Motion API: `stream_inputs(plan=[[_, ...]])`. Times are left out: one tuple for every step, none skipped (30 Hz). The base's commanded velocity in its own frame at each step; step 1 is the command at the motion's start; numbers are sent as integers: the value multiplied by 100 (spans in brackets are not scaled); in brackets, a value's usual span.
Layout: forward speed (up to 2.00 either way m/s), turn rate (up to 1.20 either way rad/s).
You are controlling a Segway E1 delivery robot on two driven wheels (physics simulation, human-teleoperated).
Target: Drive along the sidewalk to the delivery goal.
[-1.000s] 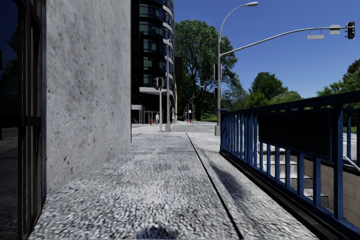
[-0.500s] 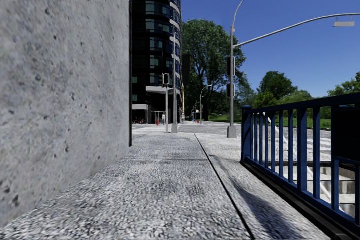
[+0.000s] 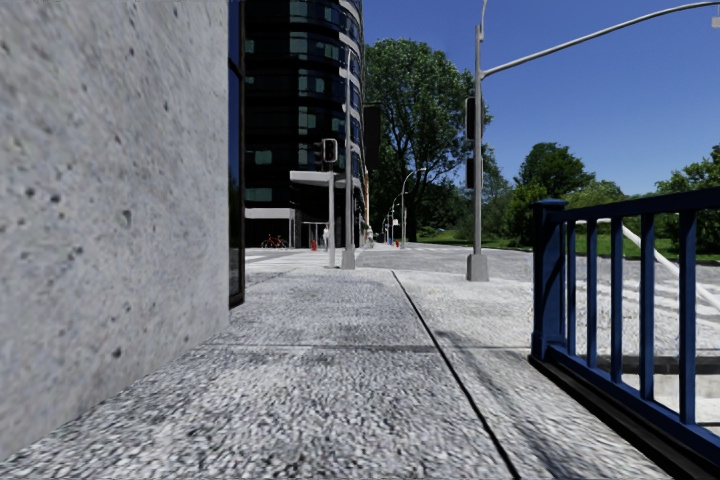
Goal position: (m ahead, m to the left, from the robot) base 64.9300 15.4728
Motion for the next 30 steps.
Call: stream_inputs(plan=[[200, 0], [200, 0], [200, 0], [200, 0], [200, 0], [200, 0], [200, 0], [200, 0], [200, 0], [200, 0], [200, 0], [200, 0], [200, 0], [200, 0], [200, 0], [200, 0], [200, 0], [200, 0], [200, 0], [200, 0], [200, 0], [200, 0], [200, 0], [200, 0], [200, 0], [200, 0], [200, 0], [200, 0], [200, 0], [200, 0]])
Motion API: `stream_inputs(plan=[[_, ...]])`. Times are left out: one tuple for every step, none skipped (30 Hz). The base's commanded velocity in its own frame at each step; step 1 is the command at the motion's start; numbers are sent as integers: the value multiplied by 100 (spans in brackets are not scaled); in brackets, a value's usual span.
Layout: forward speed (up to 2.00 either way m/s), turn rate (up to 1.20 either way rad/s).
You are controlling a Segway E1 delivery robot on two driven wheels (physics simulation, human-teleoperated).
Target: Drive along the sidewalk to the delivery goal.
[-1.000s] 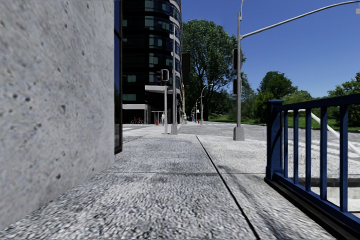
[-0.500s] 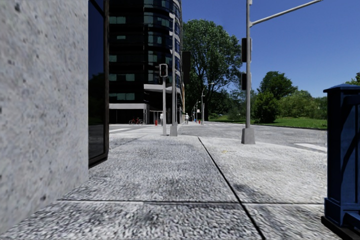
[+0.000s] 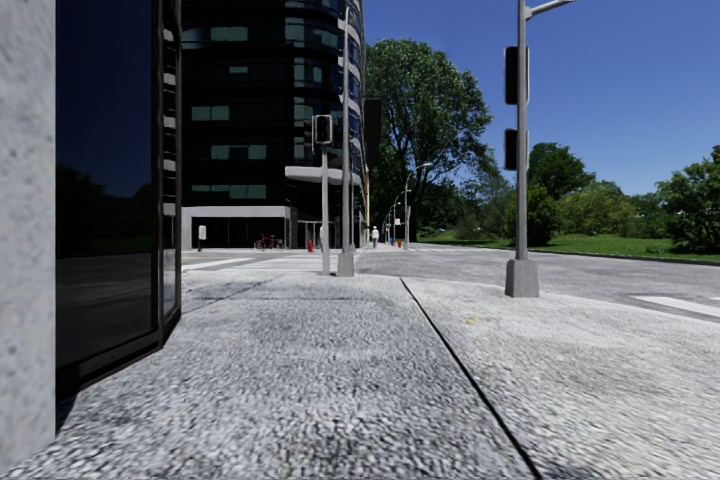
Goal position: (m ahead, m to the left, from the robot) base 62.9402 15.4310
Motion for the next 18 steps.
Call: stream_inputs(plan=[[200, 0], [200, 0], [200, 0], [200, 0], [200, 0], [200, 0], [200, 0], [200, 1], [200, 12], [200, 18], [200, 18], [200, 21], [200, 24], [200, 29], [200, 29], [200, 33], [200, 33], [200, 34]])
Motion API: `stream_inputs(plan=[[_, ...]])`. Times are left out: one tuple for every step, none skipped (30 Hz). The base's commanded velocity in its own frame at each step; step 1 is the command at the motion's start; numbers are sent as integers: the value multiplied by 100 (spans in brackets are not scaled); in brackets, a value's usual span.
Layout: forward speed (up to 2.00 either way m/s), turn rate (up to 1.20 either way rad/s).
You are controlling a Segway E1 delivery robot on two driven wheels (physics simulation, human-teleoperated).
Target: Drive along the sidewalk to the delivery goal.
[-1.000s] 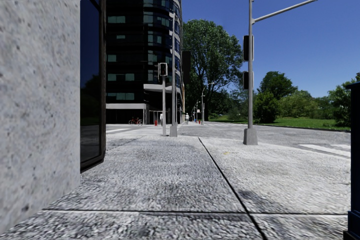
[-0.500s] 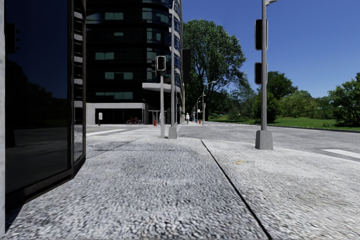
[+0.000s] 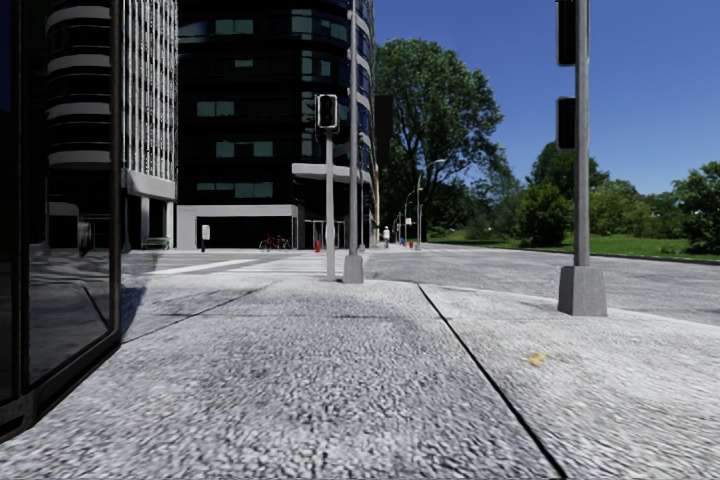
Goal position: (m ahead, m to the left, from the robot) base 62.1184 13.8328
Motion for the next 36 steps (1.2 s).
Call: stream_inputs(plan=[[200, 34], [200, 34], [200, 34], [200, 34], [200, 34], [200, 34], [200, 34], [200, 34], [200, 34], [200, 34], [200, 34], [200, 34], [200, 34], [200, 34], [200, 34], [200, 34], [200, 34], [200, 34], [200, 34], [200, 34], [200, 34], [200, 34], [200, 34], [200, 34], [200, 34], [200, 34], [200, 34], [200, 34], [200, 34], [200, 34], [200, 34], [200, 34], [200, 34], [200, 34], [200, 34], [200, 34]])
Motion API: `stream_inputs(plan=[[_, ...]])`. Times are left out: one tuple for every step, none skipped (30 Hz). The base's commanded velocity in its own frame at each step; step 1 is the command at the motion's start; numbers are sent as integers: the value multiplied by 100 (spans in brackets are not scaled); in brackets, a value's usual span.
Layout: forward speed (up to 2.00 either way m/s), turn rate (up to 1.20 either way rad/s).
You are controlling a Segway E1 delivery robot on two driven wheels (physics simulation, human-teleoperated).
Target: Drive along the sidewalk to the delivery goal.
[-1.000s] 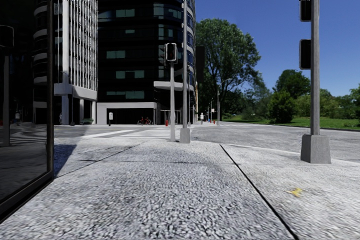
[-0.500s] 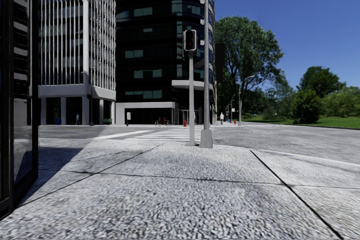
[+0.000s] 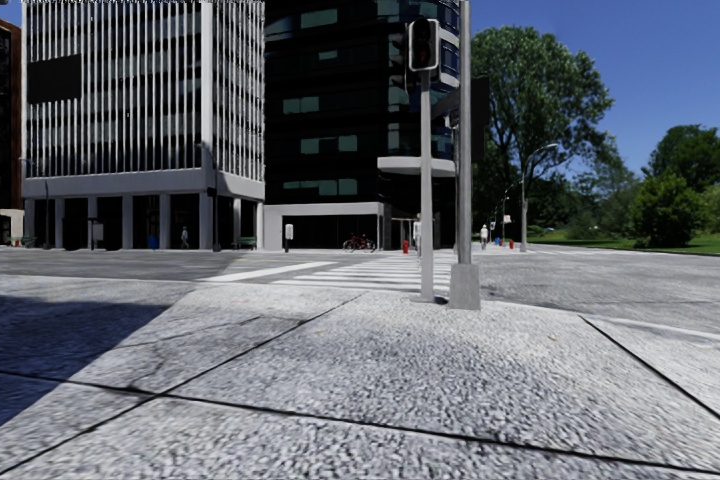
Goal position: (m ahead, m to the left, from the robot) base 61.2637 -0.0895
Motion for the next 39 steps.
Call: stream_inputs(plan=[[200, 34], [200, 34], [200, 34], [200, 32], [200, 20], [200, 20], [200, 8], [200, 0], [200, 0], [200, 0], [200, 0], [200, 0], [200, 0], [200, 0], [200, 0], [200, 0], [200, 0], [200, 0], [200, 0], [200, 0], [200, 0], [200, 0], [200, 0], [200, 0], [200, 0], [200, 0], [200, 0], [200, 0], [200, 0], [200, 0], [200, 0], [200, 0], [200, 0], [200, 0], [200, 0], [200, 0], [200, 0], [200, 0], [200, 0]])
